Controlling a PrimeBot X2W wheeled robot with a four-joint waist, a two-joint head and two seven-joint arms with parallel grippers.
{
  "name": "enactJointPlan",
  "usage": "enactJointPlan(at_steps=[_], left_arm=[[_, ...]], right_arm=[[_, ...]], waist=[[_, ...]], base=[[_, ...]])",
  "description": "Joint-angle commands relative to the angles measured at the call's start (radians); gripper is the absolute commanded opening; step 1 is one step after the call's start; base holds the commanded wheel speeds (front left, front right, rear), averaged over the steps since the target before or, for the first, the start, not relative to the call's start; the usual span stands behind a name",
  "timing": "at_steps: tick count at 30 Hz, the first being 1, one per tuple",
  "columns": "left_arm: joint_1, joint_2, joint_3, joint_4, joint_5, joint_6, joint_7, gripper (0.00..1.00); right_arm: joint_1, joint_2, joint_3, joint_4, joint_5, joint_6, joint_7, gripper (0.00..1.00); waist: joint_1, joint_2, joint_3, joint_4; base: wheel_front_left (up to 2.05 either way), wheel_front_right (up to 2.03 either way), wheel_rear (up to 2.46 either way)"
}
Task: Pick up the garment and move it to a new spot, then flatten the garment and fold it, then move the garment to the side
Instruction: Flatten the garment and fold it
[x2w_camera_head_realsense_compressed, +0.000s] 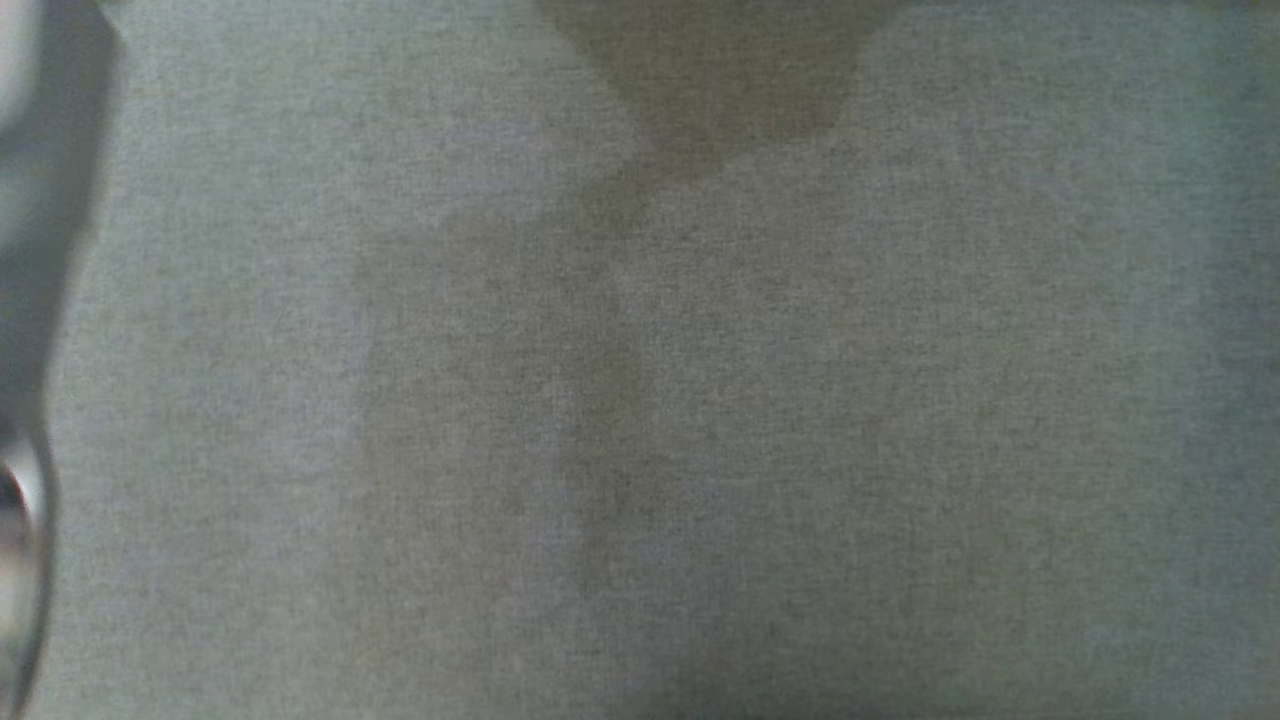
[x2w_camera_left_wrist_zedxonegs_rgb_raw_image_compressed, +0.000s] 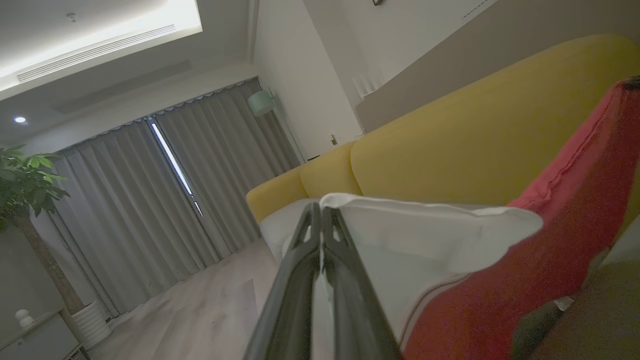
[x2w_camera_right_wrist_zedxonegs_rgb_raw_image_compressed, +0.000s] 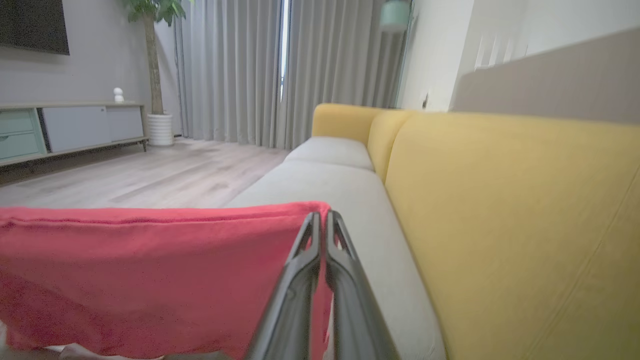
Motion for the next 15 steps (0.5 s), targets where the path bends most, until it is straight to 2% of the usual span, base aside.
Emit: enactJointPlan(at_steps=[1,7,15], left_arm=[[0.022,0.061,0.032,-0.068,-0.008,0.011,-0.004,0.00],[0.355,0.121,0.063,-0.249,-0.041,0.025,-0.004,0.00],[0.835,0.193,0.060,-0.437,-0.094,0.075,-0.004,0.00]], right_arm=[[0.049,0.003,0.008,-0.011,0.019,0.007,-0.016,0.00],[0.232,0.013,0.044,-0.008,0.093,0.007,-0.034,0.00],[0.566,-0.025,-0.029,-0.143,0.139,0.007,-0.036,0.00]], waist=[[-0.0005,0.0000,-0.013,-0.004],[-0.0005,0.0000,-0.113,-0.026],[-0.0005,0.0000,-0.262,-0.039]], base=[[0.00,0.00,0.00],[0.00,0.00,0.00],[0.00,0.00,0.00]])
